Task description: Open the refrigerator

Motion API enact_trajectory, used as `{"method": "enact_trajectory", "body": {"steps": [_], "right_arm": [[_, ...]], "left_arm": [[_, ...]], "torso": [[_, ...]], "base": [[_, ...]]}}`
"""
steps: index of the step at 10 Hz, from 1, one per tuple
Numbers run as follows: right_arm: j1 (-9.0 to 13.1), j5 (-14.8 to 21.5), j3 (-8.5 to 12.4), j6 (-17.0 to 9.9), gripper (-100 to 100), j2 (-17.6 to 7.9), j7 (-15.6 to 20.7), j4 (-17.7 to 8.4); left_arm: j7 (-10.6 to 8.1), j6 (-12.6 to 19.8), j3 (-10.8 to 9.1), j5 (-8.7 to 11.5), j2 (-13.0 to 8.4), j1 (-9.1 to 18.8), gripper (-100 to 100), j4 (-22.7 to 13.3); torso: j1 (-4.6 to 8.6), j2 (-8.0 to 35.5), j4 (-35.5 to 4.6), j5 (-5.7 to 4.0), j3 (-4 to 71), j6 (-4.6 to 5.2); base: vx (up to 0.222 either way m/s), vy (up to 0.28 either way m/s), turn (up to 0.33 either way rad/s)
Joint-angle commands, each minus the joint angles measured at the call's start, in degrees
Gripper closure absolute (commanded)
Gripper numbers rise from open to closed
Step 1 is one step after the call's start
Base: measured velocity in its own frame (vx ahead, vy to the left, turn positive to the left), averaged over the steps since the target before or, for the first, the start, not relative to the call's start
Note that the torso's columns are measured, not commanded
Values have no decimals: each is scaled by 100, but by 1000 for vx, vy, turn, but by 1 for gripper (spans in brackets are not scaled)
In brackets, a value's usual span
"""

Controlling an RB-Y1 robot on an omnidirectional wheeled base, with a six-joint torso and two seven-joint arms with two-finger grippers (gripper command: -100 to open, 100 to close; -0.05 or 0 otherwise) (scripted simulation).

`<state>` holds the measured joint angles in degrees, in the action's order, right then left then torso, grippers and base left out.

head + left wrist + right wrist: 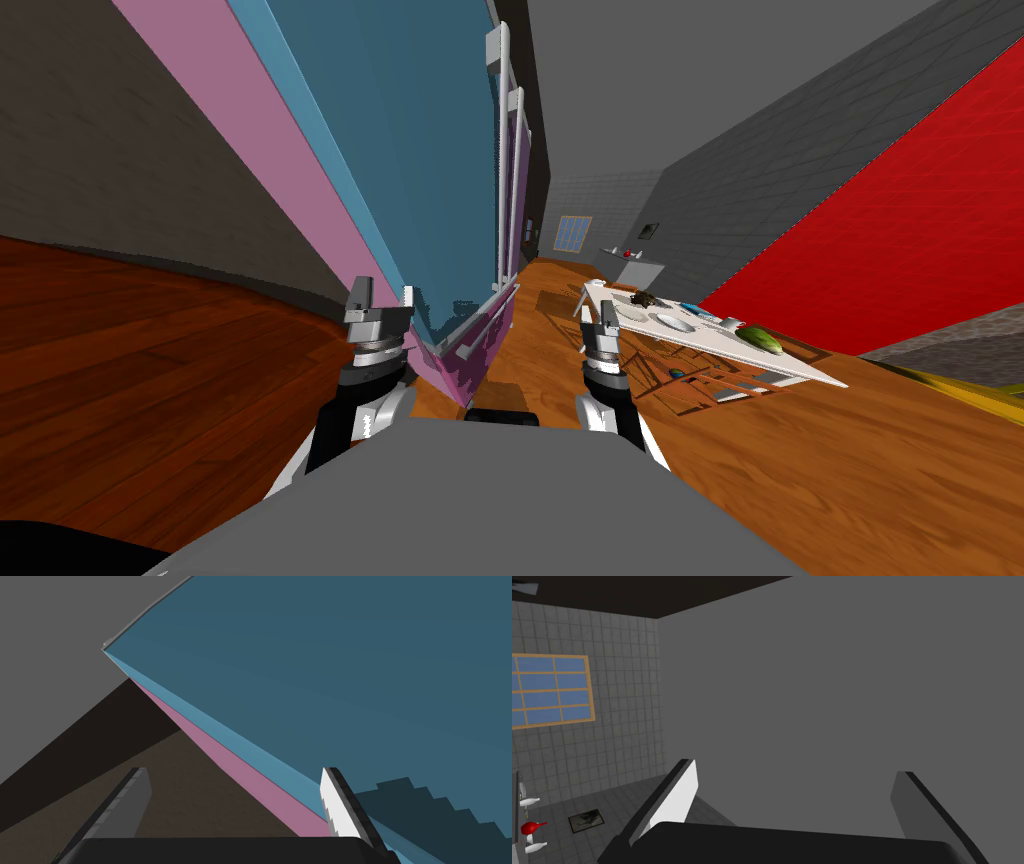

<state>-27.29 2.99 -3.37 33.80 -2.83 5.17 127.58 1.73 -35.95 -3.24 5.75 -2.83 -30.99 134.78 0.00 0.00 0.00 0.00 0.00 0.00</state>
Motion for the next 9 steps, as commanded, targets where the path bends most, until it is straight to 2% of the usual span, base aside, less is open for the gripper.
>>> {"method": "enact_trajectory", "body": {"steps": [1,9], "right_arm": [[0,0,0,0,0,0,0,0],[0,0,0,1,0,0,0,2]], "left_arm": [[0,0,0,0,0,0,0,0],[0,0,0,0,0,0,0,2]], "torso": [[0,232,-235,0,467,0],[0,3539,-3537,0,7073,0]], "base": [[0,0,0],[0,0,0]]}}
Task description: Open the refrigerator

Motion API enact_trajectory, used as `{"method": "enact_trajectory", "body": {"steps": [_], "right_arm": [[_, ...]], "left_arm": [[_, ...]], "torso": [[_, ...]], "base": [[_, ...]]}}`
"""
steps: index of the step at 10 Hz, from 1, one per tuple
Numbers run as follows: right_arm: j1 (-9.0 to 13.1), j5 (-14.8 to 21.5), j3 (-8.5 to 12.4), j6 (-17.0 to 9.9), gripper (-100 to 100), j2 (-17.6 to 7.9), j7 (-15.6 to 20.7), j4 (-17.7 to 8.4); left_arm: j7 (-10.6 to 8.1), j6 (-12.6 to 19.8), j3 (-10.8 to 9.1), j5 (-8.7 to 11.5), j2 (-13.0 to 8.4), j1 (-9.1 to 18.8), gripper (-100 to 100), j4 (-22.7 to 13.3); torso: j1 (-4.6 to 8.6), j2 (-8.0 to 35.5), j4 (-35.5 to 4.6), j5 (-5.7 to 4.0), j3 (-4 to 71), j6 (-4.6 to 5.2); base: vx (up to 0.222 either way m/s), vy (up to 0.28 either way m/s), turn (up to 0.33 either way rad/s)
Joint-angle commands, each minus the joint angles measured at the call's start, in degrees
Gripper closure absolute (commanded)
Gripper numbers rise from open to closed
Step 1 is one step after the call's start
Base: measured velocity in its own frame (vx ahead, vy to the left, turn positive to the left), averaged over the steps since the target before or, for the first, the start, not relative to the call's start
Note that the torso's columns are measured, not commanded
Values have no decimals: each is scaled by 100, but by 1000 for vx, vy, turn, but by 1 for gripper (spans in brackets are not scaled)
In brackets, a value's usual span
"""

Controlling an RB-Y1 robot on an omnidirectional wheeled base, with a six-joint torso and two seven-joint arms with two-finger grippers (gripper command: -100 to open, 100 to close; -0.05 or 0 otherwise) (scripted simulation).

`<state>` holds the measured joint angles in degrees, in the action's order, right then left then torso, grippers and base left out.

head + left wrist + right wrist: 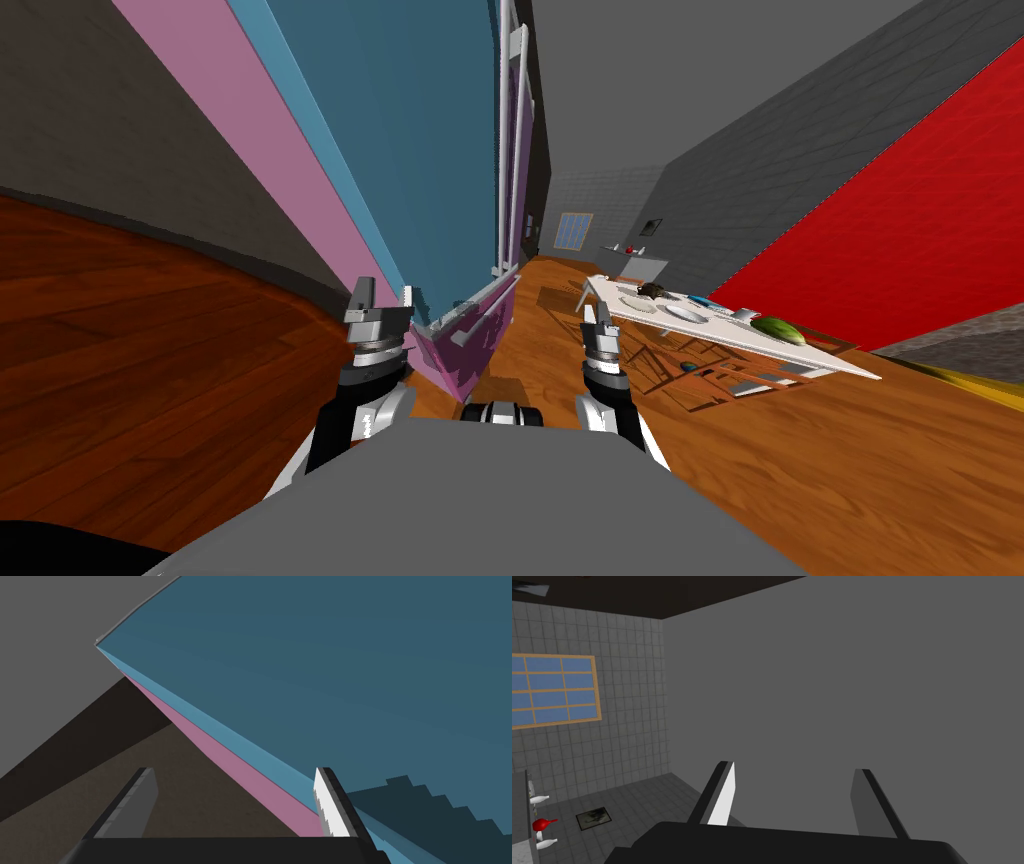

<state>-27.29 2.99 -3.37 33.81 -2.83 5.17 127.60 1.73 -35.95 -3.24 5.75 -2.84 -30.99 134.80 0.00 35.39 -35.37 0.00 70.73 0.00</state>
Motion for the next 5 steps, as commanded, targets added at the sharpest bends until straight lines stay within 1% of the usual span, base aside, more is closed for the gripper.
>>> {"method": "enact_trajectory", "body": {"steps": [1,2,3,4,5], "right_arm": [[0,0,0,0,0,0,0,0],[-1,0,0,0,0,0,0,-2],[-1,0,-1,-1,0,1,0,-3],[-2,0,-1,0,0,1,0,-3],[-2,0,-1,0,0,1,0,-2]], "left_arm": [[-44,1,5,52,-173,57,-100,-85],[-106,3,11,126,-299,137,-100,-204],[-187,6,20,222,-400,242,-100,-362],[-233,8,24,277,-442,302,-100,-452],[-331,11,35,394,-520,430,-100,-646]], "torso": [[0,423,-423,0,846,0],[4,610,-610,-1,1244,1],[9,653,-663,-2,1362,1],[15,661,-678,-4,1393,1],[13,672,-684,-4,1394,0]], "base": [[26,-18,-20],[63,-39,-37],[98,-70,-43],[109,-90,-32],[128,-98,-49]]}}
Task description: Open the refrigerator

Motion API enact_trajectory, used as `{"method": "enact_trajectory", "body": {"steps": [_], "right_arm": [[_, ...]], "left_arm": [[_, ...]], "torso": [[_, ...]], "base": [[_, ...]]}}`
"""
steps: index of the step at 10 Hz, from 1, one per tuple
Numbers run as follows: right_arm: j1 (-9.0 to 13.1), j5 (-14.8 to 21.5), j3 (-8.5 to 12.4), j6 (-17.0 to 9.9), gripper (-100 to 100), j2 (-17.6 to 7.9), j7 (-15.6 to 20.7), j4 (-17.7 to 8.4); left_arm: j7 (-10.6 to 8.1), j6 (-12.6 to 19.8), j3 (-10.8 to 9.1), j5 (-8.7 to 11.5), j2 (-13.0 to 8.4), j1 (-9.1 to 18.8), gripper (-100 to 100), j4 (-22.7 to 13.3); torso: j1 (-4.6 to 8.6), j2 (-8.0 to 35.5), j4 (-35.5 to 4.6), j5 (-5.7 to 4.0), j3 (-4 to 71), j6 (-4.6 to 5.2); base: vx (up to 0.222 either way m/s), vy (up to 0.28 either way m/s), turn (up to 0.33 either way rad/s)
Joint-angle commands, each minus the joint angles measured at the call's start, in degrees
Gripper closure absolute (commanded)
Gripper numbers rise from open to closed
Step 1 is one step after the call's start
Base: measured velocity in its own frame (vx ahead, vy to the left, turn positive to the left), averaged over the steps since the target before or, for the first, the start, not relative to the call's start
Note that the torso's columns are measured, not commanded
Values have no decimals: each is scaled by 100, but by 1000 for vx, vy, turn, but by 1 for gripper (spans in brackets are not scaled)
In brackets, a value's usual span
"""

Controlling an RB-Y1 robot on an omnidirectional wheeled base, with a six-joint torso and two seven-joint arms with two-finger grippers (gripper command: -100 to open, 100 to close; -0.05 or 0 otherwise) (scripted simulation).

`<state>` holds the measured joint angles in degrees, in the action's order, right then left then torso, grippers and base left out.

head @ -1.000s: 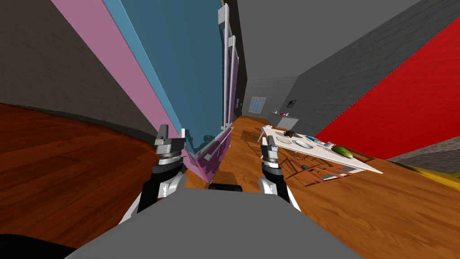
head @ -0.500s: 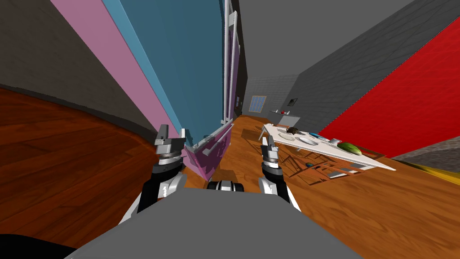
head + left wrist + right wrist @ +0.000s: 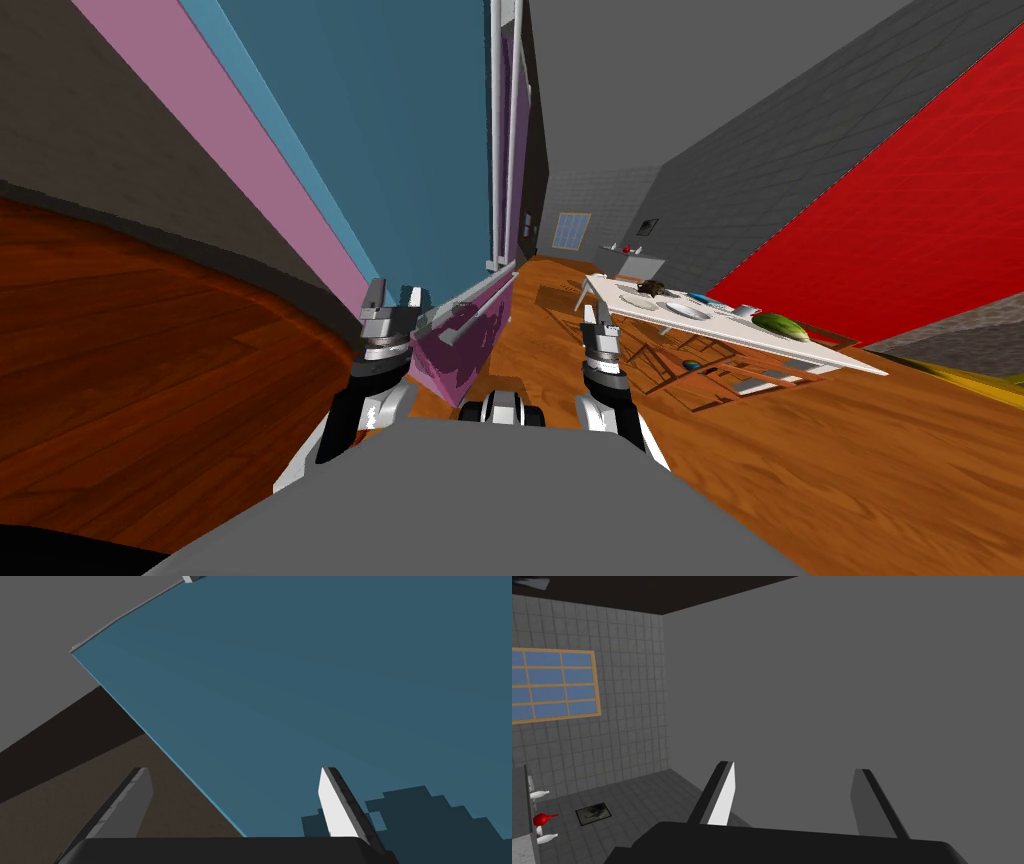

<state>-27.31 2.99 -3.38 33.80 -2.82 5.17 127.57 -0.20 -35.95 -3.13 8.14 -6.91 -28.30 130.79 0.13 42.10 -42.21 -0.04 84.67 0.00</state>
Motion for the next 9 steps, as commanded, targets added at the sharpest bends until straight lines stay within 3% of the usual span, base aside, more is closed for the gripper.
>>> {"method": "enact_trajectory", "body": {"steps": [1,9], "right_arm": [[0,0,0,0,0,0,0,0],[0,0,0,0,0,0,0,0]], "left_arm": [[-190,13,29,217,-150,227,-100,-345],[-643,35,77,755,-506,822,-100,-1254]], "torso": [[-5,7,-4,2,-4,0],[-14,19,-8,4,-11,0]], "base": [[123,-81,-38],[88,-61,-32]]}}
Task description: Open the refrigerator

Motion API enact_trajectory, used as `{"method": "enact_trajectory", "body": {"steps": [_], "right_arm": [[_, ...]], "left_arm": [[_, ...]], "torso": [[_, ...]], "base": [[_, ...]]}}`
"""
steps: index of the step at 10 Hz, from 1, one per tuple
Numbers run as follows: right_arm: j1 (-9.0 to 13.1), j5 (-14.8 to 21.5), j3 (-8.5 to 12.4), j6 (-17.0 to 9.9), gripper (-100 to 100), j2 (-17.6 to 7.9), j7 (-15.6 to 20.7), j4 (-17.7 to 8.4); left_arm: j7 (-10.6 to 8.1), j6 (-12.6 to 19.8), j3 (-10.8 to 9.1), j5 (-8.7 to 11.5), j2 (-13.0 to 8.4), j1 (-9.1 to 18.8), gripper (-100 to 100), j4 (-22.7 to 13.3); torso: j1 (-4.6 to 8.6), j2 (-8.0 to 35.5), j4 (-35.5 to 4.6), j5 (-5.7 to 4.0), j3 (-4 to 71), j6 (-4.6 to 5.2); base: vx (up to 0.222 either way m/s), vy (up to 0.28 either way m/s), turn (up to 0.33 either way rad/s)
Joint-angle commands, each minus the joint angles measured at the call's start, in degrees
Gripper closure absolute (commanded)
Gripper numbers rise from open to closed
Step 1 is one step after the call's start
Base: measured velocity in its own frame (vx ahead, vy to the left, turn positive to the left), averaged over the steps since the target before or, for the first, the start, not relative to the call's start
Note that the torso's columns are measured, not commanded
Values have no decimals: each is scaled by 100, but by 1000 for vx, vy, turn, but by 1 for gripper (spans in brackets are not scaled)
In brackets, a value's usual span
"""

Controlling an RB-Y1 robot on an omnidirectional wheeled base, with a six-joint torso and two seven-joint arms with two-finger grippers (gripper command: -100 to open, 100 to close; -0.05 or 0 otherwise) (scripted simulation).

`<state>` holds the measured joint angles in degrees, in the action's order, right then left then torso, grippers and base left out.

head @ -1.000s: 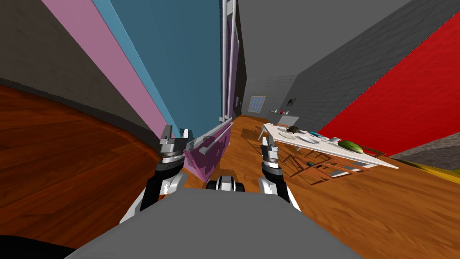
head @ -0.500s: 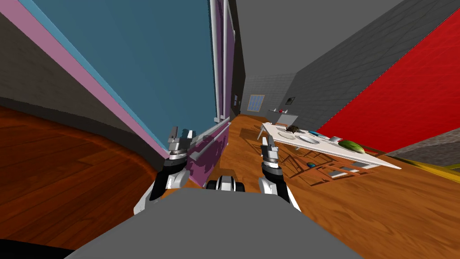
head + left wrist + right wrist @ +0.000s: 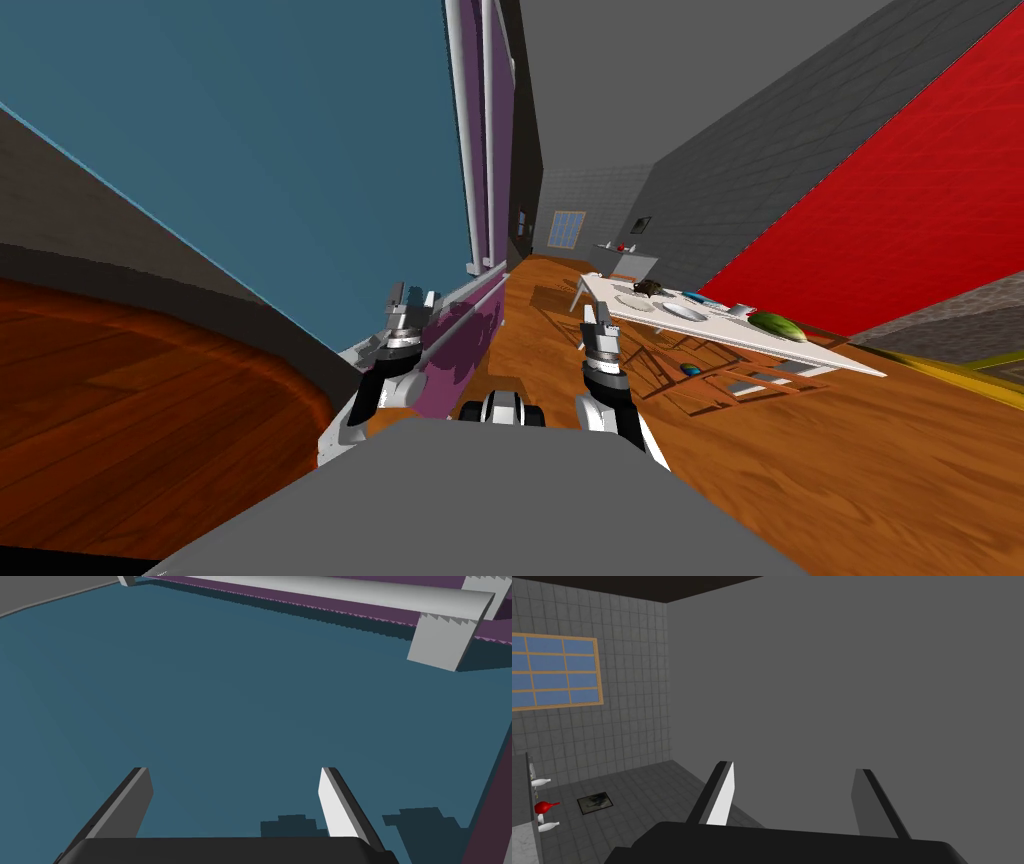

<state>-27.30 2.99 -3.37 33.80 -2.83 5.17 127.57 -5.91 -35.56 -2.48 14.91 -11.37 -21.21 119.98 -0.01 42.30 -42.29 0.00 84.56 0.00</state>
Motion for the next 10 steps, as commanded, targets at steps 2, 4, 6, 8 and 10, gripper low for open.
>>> {"method": "enact_trajectory", "body": {"steps": [2,4,6,8,10], "right_arm": [[0,0,0,0,0,0,0,0],[0,0,0,0,0,0,0,0],[0,0,0,0,0,0,0,0],[0,0,0,0,0,0,0,0],[0,0,0,0,0,0,0,0]], "left_arm": [[-183,1,24,209,-184,258,-100,-393],[-261,4,32,301,-286,358,-100,-546],[-394,9,46,460,-454,532,-100,-811],[-550,17,63,645,-636,737,-100,-1123],[-661,23,75,777,-754,883,-100,-1348]], "torso": [[-5,6,-2,2,-4,0],[2,-7,2,0,5,0],[6,-5,1,-1,2,1],[1,-3,1,0,2,1],[0,-5,1,0,3,0]], "base": [[75,-46,-28],[83,-47,-25],[94,-68,-41],[101,-69,-44],[116,-62,-31]]}}
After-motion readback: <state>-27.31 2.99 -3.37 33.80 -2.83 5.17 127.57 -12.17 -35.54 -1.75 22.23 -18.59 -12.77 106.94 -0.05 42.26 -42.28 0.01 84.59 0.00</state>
